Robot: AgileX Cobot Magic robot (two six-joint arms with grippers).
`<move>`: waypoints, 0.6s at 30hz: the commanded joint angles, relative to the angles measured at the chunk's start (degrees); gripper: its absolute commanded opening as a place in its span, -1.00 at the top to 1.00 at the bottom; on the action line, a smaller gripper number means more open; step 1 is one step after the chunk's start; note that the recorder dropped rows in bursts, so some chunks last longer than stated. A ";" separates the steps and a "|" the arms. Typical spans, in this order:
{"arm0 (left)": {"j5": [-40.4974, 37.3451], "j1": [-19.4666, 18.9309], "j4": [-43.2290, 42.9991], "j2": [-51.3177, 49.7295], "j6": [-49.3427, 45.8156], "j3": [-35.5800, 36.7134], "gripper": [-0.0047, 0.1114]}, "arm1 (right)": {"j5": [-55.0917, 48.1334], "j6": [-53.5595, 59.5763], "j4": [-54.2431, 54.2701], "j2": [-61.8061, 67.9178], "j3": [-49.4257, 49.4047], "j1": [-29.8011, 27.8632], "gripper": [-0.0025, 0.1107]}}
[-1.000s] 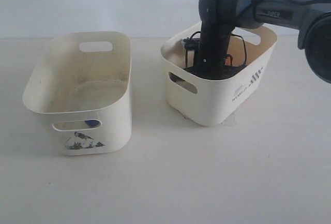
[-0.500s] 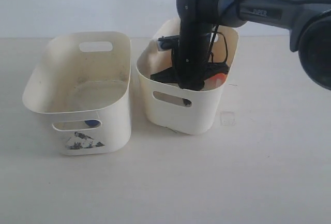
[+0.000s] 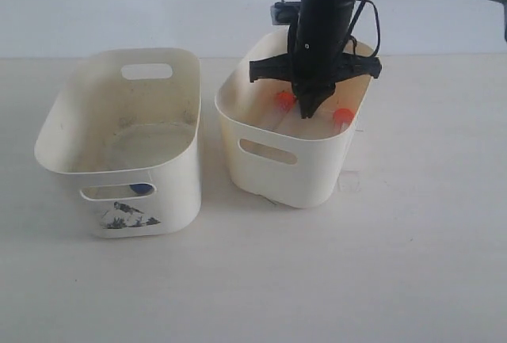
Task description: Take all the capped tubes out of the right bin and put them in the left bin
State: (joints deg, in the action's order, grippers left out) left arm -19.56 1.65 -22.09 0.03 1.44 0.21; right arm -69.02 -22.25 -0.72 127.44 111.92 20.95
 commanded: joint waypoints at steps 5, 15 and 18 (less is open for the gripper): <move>0.20 0.24 0.16 -0.03 0.54 -0.21 0.84 | 5.27 -11.27 -1.13 0.58 0.17 -0.42 0.09; 0.20 0.24 0.16 -0.03 0.54 -0.21 0.84 | 8.17 -13.86 0.27 0.68 0.17 -0.42 0.15; 0.20 0.24 0.16 -0.03 0.54 -0.21 0.84 | 10.64 -15.23 1.59 0.92 0.17 -0.42 0.15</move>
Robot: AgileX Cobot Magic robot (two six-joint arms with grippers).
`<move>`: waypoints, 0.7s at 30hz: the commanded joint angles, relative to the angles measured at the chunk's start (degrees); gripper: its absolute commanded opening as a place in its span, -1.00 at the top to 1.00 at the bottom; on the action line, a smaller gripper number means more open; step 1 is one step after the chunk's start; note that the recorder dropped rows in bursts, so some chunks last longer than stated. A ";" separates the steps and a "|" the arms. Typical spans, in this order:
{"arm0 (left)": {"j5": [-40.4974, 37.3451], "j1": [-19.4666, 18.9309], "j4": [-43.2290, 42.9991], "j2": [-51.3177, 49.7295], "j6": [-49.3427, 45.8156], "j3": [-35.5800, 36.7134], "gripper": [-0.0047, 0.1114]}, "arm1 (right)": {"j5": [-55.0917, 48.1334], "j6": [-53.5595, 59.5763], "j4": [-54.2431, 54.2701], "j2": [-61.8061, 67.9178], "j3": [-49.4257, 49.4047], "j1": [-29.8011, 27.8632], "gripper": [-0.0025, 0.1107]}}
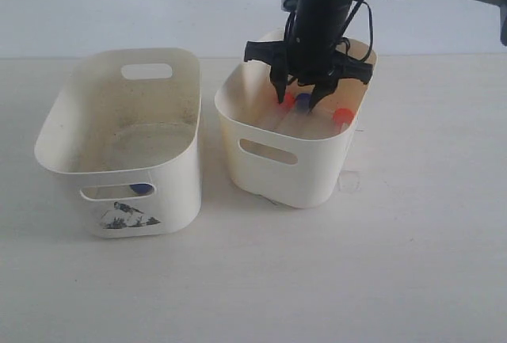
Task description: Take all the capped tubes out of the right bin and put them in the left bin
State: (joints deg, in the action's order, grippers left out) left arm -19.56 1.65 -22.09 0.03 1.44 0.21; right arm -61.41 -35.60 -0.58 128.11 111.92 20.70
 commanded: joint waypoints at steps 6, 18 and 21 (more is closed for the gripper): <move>0.20 0.24 0.16 -0.03 0.54 -0.21 0.84 | 3.55 -3.78 3.25 1.52 0.17 -0.17 0.15; 0.20 0.24 0.16 -0.03 0.54 -0.21 0.84 | 1.55 -6.02 4.68 3.98 0.17 -2.42 0.14; 0.20 0.24 0.16 -0.03 0.54 -0.21 0.84 | 2.36 -6.02 4.68 3.98 0.17 -3.08 -0.07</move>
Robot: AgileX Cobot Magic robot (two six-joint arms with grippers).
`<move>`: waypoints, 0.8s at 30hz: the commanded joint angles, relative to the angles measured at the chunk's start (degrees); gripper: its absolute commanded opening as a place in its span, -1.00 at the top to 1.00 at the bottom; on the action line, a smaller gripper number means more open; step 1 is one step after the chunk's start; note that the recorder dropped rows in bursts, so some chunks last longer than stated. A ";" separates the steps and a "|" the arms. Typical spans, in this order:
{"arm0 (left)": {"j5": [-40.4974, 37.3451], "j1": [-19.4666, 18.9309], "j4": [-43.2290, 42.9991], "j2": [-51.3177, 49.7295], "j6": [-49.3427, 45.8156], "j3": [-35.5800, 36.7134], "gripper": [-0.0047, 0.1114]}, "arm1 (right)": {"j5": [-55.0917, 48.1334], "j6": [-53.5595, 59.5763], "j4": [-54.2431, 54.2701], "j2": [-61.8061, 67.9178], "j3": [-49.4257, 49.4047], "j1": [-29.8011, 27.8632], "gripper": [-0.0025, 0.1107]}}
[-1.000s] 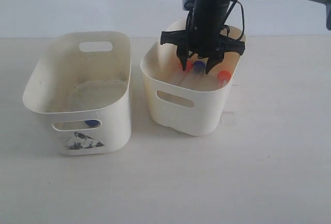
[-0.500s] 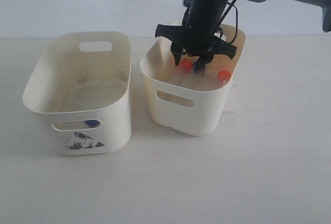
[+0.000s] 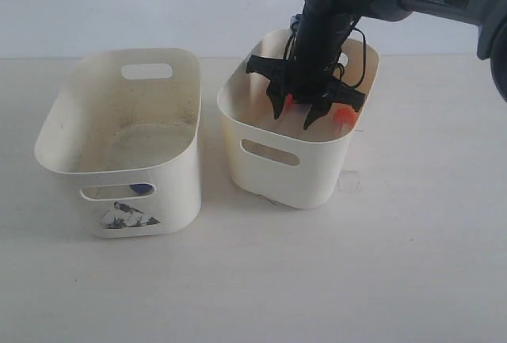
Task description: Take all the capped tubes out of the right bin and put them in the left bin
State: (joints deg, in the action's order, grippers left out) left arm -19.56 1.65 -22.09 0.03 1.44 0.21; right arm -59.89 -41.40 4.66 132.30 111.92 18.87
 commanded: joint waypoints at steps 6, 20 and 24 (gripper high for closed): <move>0.20 0.24 0.16 -0.03 0.54 -0.21 0.84 | 1.86 -1.34 -0.20 0.30 0.17 -1.72 -0.28; 0.20 0.24 0.16 -0.03 0.54 -0.21 0.84 | 1.51 -1.34 -1.11 4.33 0.17 -1.72 -0.07; 0.20 0.24 0.16 -0.03 0.54 -0.21 0.84 | 1.61 -1.34 -2.58 4.45 0.17 -1.72 -0.05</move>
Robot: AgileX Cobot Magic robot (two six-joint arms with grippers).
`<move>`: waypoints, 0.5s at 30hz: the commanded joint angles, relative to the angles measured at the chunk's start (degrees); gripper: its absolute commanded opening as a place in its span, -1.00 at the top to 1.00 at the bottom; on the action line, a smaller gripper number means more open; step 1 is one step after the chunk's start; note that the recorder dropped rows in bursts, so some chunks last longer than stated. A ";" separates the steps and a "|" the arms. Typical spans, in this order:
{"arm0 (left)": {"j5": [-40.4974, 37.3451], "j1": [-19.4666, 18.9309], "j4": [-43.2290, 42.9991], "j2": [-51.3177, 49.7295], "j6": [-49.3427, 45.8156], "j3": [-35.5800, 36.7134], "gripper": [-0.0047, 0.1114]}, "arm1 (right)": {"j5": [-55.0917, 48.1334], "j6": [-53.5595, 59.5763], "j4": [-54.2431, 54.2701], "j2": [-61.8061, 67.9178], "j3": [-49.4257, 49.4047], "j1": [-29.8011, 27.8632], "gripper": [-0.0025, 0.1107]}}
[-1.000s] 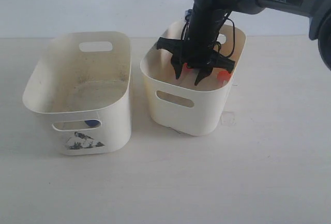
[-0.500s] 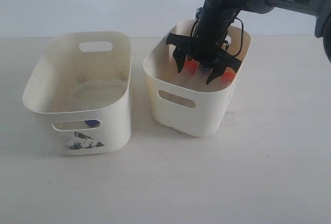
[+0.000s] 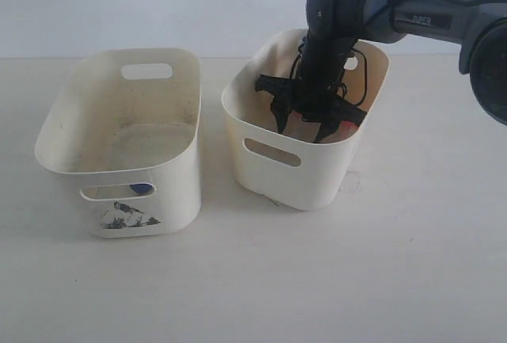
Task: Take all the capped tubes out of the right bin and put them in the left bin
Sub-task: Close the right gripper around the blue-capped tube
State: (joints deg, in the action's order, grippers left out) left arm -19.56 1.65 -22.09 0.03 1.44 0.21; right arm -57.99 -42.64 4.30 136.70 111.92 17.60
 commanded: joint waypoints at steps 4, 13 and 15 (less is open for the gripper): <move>0.20 0.24 0.16 -0.03 0.54 -0.21 0.84 | -0.42 0.43 -2.50 0.05 0.17 -0.45 0.31; 0.20 0.24 0.16 -0.03 0.54 -0.21 0.84 | -4.11 15.47 -2.04 0.05 0.17 -0.45 0.96; 0.20 0.24 0.16 -0.03 0.54 -0.21 0.84 | -6.32 19.88 -2.33 0.05 0.17 -0.45 0.96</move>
State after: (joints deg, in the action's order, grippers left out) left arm -19.56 1.65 -22.09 0.03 1.44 0.21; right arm -60.21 -28.79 3.42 136.70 111.92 17.60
